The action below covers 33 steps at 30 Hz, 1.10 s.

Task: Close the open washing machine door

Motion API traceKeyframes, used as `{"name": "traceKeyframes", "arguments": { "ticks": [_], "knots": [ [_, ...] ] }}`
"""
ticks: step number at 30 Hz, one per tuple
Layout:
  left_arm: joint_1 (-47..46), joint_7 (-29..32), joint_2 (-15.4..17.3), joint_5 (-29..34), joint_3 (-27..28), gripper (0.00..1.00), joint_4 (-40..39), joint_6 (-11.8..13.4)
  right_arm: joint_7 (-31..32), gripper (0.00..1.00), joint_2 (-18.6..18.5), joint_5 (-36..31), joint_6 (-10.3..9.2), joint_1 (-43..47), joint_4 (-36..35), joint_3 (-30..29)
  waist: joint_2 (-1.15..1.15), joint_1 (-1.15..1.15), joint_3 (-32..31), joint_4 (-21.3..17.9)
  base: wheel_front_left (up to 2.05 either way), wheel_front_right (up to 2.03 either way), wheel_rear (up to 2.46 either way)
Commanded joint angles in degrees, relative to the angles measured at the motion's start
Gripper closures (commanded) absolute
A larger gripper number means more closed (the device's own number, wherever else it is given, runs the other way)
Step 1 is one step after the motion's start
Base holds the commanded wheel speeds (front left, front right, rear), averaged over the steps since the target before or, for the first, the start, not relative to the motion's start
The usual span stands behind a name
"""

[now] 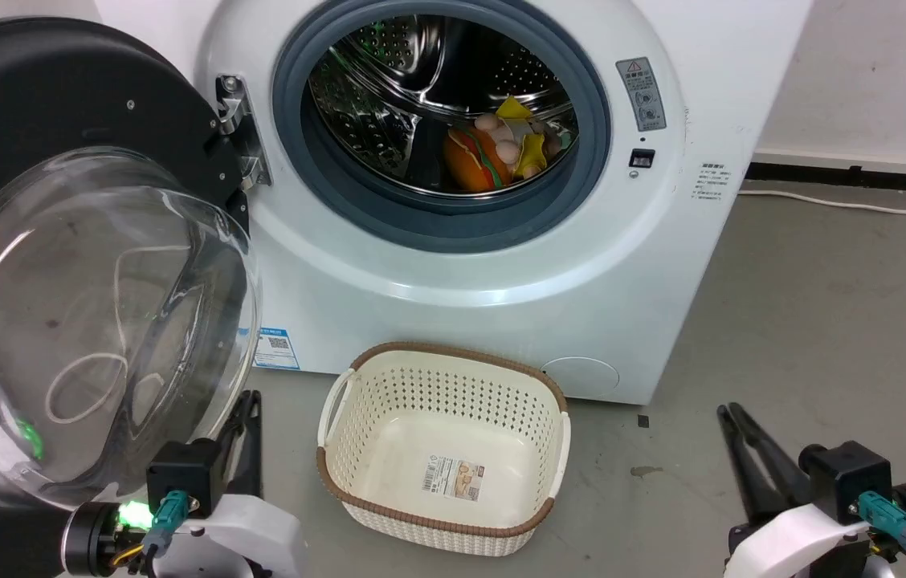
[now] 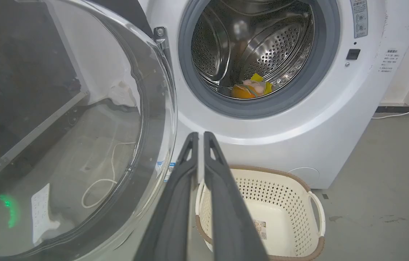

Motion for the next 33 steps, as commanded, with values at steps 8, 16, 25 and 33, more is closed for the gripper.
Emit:
{"name": "traceKeyframes", "arguments": {
  "ticks": [8, 16, 25, 33],
  "knots": [
    [-0.1, -0.6, 0.0, -0.1, -0.8, 0.0, 0.0, 0.3, -0.6, 0.0, 0.0, 0.6, 0.0, 0.2, -0.1, -0.4, 0.0, 0.0, 0.0, 0.0, 0.0, 0.0, 0.0],
    [-0.1, -1.5, 0.0, -0.3, -1.9, 0.0, -0.1, 0.8, -1.5, 0.0, 0.0, 1.1, 0.0, 0.7, -0.4, -0.7, 0.0, 0.0, 0.0, 0.4, 0.0, 0.0, 0.0],
    [0.1, -3.1, 0.0, -0.7, -3.6, 0.0, -0.2, 1.3, -3.1, 0.0, -0.4, 2.2, 0.01, 2.0, -1.4, -0.1, 0.0, 0.0, -0.4, 3.6, 0.0, 0.0, 0.0],
    [0.5, -4.0, 0.1, -0.7, -4.5, 0.0, -0.3, 1.5, -4.0, 0.0, -0.8, 2.3, 0.01, 2.8, -1.6, 0.7, 0.0, 0.0, -0.6, 7.1, 0.0, 0.0, 0.0]
  ]
}}
